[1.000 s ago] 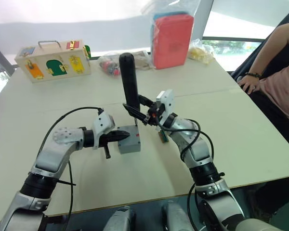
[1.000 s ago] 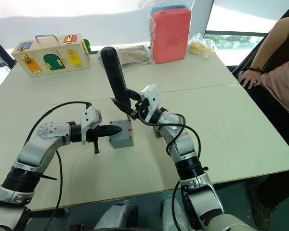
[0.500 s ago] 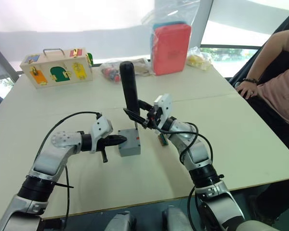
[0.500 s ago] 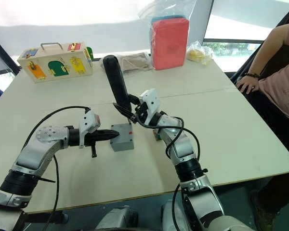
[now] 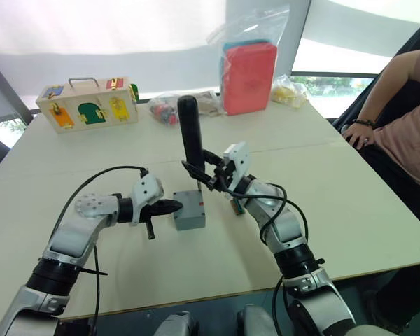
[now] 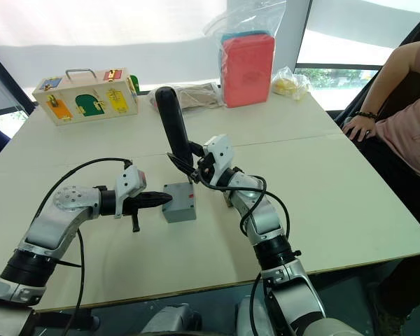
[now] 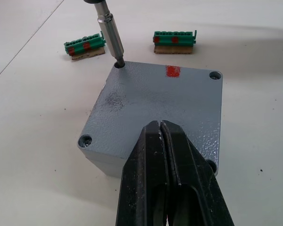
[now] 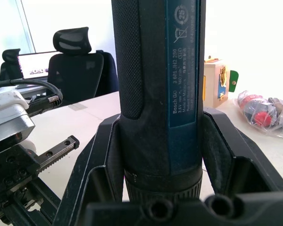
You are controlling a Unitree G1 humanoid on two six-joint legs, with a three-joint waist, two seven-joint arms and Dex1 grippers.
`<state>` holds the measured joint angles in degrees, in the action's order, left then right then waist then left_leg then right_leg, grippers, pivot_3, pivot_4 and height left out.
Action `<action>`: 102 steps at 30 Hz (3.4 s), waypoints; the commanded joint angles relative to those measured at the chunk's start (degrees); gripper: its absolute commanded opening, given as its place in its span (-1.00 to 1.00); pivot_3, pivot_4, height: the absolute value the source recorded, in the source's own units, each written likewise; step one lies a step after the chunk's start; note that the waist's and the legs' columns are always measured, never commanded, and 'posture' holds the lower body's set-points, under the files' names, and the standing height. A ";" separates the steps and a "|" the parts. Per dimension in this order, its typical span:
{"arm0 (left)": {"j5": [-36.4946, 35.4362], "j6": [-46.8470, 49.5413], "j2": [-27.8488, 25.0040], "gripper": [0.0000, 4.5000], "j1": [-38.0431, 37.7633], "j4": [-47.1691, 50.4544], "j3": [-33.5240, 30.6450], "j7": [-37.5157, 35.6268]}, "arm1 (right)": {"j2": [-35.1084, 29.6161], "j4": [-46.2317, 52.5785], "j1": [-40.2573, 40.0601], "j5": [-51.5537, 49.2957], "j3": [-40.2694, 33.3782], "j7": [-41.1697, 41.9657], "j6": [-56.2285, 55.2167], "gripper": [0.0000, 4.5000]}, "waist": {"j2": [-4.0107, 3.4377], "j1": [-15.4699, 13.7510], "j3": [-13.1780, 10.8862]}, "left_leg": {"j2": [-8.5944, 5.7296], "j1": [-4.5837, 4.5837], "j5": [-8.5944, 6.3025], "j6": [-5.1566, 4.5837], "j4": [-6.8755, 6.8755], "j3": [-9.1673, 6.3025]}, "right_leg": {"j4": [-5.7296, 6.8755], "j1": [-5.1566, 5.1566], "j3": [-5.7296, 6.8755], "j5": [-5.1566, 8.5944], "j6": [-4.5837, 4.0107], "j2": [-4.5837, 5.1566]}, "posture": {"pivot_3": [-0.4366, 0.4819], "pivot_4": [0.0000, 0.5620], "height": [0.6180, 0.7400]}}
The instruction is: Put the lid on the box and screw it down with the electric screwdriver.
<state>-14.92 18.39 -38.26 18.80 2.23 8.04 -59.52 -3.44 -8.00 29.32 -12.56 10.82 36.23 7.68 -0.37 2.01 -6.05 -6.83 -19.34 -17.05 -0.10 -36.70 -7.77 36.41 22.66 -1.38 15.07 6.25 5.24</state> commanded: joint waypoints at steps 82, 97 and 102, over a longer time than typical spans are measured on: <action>-21.66 23.08 -25.54 -0.66 -19.52 23.51 -39.14 -4.78 | -68.88 26.47 10.27 -28.16 -18.13 27.45 55.89 1.00 | 0.35 -1.17 -3.66 | 0.59 -3.08 0.37 0.58 -0.45 0.32 | 0.20 2.75 0.19 -0.50 -0.46 -0.28 | -0.05 -0.47 1.00; -16.72 18.71 -27.66 0.98 -32.74 17.12 -54.16 -15.95 | -75.51 24.66 -13.70 -27.59 -37.37 45.18 44.37 1.00 | 0.28 -1.73 -3.73 | 0.68 -2.53 0.18 0.30 -0.48 0.51 | -0.34 1.95 0.18 -0.64 -0.40 -0.15 | -0.05 -0.47 1.00; -17.89 18.86 -26.78 0.98 -32.84 18.82 -53.79 -15.92 | -74.51 25.15 -16.59 -26.28 -37.46 44.29 42.09 1.00 | 0.28 -1.57 -3.74 | 0.70 -2.53 0.17 0.31 -0.47 0.52 | -0.34 1.95 0.16 -0.64 -0.40 -0.16 | -0.05 -0.47 1.00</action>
<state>-31.93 37.21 -65.25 -14.46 19.57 -44.67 -75.39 -78.45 16.50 13.59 -39.50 -24.94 80.74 51.39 -0.09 0.44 -9.78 -6.12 -21.87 -16.87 0.21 -37.17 -7.25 36.06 24.62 -1.23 14.43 5.85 5.08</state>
